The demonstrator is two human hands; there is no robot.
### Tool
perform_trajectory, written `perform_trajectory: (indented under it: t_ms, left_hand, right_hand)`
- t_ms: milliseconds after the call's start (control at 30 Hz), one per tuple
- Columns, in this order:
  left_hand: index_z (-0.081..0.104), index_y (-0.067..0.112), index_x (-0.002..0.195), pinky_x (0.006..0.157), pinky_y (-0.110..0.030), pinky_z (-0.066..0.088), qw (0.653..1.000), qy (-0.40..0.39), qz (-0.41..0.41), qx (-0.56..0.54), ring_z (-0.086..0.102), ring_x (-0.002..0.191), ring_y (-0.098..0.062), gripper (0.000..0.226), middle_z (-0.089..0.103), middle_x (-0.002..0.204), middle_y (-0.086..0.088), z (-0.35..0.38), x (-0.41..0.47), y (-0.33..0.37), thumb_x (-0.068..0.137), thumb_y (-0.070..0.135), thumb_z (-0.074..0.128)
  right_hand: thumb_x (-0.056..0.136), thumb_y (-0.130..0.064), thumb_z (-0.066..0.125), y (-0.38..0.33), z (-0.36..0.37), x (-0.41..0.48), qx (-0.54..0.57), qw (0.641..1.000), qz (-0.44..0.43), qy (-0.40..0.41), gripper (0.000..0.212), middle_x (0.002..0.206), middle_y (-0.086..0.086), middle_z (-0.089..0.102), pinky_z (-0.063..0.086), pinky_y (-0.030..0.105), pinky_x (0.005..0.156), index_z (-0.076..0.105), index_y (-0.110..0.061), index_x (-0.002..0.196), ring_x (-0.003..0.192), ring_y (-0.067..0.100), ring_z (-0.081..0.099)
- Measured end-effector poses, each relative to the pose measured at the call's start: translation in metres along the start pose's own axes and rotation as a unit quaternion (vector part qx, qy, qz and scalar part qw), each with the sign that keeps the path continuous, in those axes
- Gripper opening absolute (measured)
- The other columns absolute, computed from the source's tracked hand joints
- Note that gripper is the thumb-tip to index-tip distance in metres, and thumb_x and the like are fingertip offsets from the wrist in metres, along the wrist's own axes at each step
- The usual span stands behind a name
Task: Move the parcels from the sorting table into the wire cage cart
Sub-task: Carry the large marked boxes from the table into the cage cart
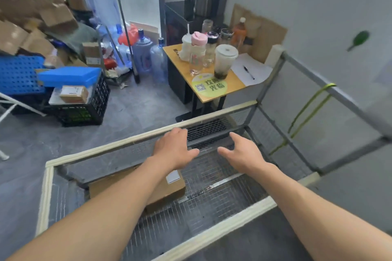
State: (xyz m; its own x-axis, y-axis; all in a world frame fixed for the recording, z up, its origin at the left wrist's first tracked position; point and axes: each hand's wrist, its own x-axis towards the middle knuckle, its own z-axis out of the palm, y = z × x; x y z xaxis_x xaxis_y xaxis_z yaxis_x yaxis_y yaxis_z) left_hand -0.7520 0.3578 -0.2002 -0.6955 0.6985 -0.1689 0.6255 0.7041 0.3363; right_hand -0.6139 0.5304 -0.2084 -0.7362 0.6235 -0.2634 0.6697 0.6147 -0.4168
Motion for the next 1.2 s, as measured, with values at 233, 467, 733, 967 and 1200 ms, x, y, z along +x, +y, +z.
perform_trajectory:
  t_ms: [233,467,733,967,1200]
  left_hand:
    - [0.048,0.022,0.136,0.086,-0.039,0.048,0.996,0.029,0.081,0.015,0.056,0.119,-0.022,0.068,0.053,0.137,0.003,-0.021,-0.028,0.095,0.083,0.064,0.06]
    - [0.051,0.022,0.131,0.082,-0.037,0.049,0.986,0.044,0.158,0.023,0.057,0.113,-0.021,0.069,0.055,0.131,0.002,-0.035,-0.053,0.178,0.081,0.068,0.057]
    - [0.041,0.018,0.147,0.097,-0.041,0.046,0.966,0.044,0.254,0.032,0.048,0.132,-0.021,0.081,0.045,0.148,0.0,-0.041,-0.071,0.249,0.086,0.07,0.055]
    - [0.04,0.017,0.148,0.099,-0.042,0.046,0.93,0.025,0.366,0.018,0.048,0.133,-0.022,0.082,0.045,0.149,0.0,-0.037,-0.096,0.297,0.086,0.068,0.057]
    - [0.042,0.018,0.146,0.098,-0.04,0.045,0.898,-0.005,0.439,0.018,0.048,0.132,-0.021,0.082,0.045,0.147,0.001,-0.032,-0.134,0.315,0.084,0.07,0.057]
  right_hand:
    - [0.091,-0.061,0.058,0.055,-0.069,-0.063,-0.009,0.998,0.021,0.062,0.082,0.156,0.002,0.045,0.04,0.037,0.109,0.033,-0.017,0.156,0.141,0.025,0.045]
    - [0.09,-0.06,0.057,0.108,-0.128,-0.128,-0.011,0.99,0.071,0.121,0.076,0.153,0.002,0.049,0.04,0.038,0.107,0.04,-0.016,0.15,0.138,0.026,0.046]
    - [0.09,-0.06,0.059,0.142,-0.169,-0.197,-0.001,0.974,0.14,0.179,0.074,0.148,0.005,0.052,0.042,0.04,0.104,0.043,-0.014,0.146,0.134,0.028,0.049]
    - [0.092,-0.06,0.058,0.158,-0.181,-0.267,-0.004,0.946,0.231,0.228,0.083,0.157,0.004,0.043,0.038,0.039,0.111,0.032,-0.014,0.156,0.142,0.026,0.042]
    - [0.092,-0.06,0.058,0.147,-0.167,-0.34,-0.01,0.913,0.308,0.267,0.086,0.159,0.004,0.04,0.036,0.038,0.113,0.03,-0.014,0.157,0.144,0.026,0.04]
